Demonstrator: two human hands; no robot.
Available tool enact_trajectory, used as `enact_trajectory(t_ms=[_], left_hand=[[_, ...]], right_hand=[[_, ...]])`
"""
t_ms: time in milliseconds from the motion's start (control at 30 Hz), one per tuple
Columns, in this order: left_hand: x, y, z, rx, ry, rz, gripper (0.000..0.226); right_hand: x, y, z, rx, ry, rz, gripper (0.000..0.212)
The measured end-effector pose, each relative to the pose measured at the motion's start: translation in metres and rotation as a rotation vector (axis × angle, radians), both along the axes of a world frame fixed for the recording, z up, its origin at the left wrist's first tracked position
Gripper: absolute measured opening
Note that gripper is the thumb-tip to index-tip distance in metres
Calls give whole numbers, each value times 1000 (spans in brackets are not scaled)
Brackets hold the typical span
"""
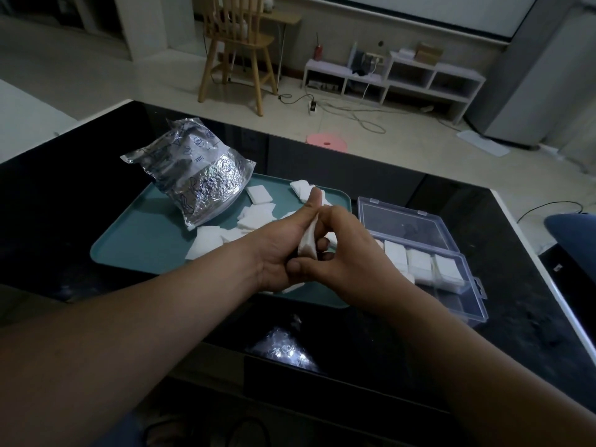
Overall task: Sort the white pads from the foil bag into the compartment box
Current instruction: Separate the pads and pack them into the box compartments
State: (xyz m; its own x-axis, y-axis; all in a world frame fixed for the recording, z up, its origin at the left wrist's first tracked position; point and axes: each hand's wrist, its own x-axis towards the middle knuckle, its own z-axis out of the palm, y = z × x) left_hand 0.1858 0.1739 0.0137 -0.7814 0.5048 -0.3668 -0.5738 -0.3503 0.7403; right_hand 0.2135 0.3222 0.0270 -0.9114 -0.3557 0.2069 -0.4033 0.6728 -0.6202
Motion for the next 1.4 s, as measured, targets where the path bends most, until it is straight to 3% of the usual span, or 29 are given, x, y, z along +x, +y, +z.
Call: enact_trajectory(t_ms=[133,267,367,633,733,867,1067,1167,1300,1400], left_hand=[[-2,2,3,69,-77,45,68],[-3,4,7,56,-115,91,48],[-4,7,6,55,-82,151,61],[-3,9,2,53,-64,244,43],[-4,14,0,-45,58,322,31],[-4,28,0,-235,207,357,21],[2,63,12,-373,364,333,25],[1,78,16,-419,461,281,33],[-5,89,14,-757,694,280,45],[-2,95,5,-908,904,165,37]], right_hand=[[-1,3,-6,46,71,-50,30],[-1,8,-7,22,23,-141,25],[-2,6,-3,-70,50,-219,16],[-4,2,7,-156,-100,-273,25],[-3,0,5,-102,-116,-288,26],[-6,5,4,-62,-117,-345,10],[-4,19,6,-66,-103,-374,33],[-6,43,17,-180,-146,-413,21],[-6,98,36,-369,-151,-601,7],[4,135,32,-376,-209,-692,13]])
